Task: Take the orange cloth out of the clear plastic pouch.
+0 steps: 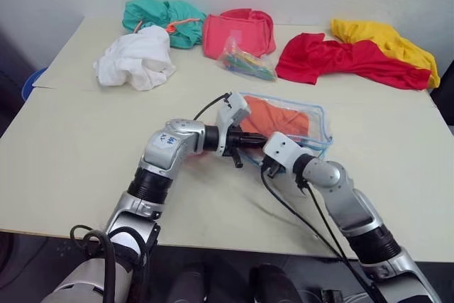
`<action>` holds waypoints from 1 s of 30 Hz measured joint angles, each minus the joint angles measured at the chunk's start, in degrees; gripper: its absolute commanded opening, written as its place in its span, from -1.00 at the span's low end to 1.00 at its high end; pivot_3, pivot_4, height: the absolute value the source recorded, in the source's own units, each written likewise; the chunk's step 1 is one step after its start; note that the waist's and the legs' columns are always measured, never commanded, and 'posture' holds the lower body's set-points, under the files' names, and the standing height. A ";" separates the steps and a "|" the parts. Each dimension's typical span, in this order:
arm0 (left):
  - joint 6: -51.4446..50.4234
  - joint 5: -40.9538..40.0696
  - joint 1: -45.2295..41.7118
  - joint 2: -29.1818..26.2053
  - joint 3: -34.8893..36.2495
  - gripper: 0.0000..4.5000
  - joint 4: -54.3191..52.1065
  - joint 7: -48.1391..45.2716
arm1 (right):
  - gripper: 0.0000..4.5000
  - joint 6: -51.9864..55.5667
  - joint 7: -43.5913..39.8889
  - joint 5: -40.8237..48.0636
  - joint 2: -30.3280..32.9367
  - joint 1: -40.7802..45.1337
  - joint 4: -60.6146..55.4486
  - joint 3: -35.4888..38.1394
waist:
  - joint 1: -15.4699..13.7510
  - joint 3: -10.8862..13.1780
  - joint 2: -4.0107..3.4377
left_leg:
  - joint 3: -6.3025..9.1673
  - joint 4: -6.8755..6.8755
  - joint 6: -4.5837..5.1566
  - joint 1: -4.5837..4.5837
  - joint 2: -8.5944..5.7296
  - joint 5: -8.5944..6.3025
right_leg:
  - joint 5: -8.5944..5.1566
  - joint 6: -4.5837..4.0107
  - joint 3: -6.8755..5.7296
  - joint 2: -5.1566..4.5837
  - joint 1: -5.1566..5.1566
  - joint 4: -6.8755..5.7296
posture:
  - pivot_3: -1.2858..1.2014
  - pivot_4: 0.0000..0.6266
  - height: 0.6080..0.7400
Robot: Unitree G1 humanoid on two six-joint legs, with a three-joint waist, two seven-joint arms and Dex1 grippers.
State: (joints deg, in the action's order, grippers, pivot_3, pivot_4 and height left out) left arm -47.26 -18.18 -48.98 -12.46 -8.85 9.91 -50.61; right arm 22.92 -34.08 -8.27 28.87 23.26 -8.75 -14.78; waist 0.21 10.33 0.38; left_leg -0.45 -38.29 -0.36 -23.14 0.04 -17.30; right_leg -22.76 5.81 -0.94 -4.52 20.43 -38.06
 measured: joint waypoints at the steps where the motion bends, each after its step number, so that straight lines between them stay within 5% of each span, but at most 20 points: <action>1: -1.03 -0.61 -0.27 0.35 1.01 -1.00 0.14 1.01 | -0.99 -1.53 -4.21 3.88 0.79 -0.68 -0.86 1.35 | 0.03 0.00 0.00 | 0.01 0.00 0.00 0.00 0.01 0.00 | 0.00 0.00 -0.02 0.02 0.00 0.01 | 0.03 -0.52 1.00; 5: -3.38 -2.41 -0.60 1.50 4.48 -1.00 0.19 4.52 | -0.99 -6.47 -21.43 20.82 4.87 -6.07 -9.96 4.17 | 0.10 0.01 0.01 | 0.04 0.03 0.00 -0.01 0.07 0.00 | 0.00 0.00 -0.11 0.05 0.00 0.03 | 0.03 -0.52 1.00; 9: -6.03 -3.92 -0.49 2.58 6.11 -1.00 0.12 7.60 | -0.99 -2.20 -26.18 31.05 10.01 -11.52 -16.34 10.59 | -0.14 0.01 0.02 | 0.09 -0.01 0.01 -0.02 0.05 0.00 | 0.00 0.00 -0.08 -0.04 -0.06 0.10 | 0.03 -0.52 1.00; 20: -0.49 -4.21 1.38 -2.57 4.24 -1.00 -0.71 4.58 | -0.99 6.73 -23.62 49.53 15.90 -24.67 -26.43 32.21 | -0.09 0.02 0.04 | 0.12 0.00 0.00 -0.01 0.08 0.00 | 0.00 0.00 -0.04 0.01 -0.09 0.15 | 0.03 -0.52 1.00; 30: 16.09 0.65 2.55 -5.78 -2.18 -1.00 -0.38 -3.17 | -0.99 7.80 -20.71 59.65 14.24 -27.18 -25.02 41.15 | -0.41 0.02 0.04 | 0.12 -0.02 0.03 -0.03 -0.03 -0.01 | 0.00 0.00 0.00 0.00 -0.09 0.16 | 0.03 -0.52 1.00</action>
State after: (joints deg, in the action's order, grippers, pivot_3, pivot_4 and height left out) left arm -31.17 -17.53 -46.43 -18.24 -11.04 9.53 -53.78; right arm 30.71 -54.79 51.37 43.10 -3.92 -33.78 26.37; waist -0.20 10.36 0.42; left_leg -0.34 -38.30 -0.33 -23.17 0.01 -17.31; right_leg -22.76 5.81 -0.94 -4.52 20.34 -37.90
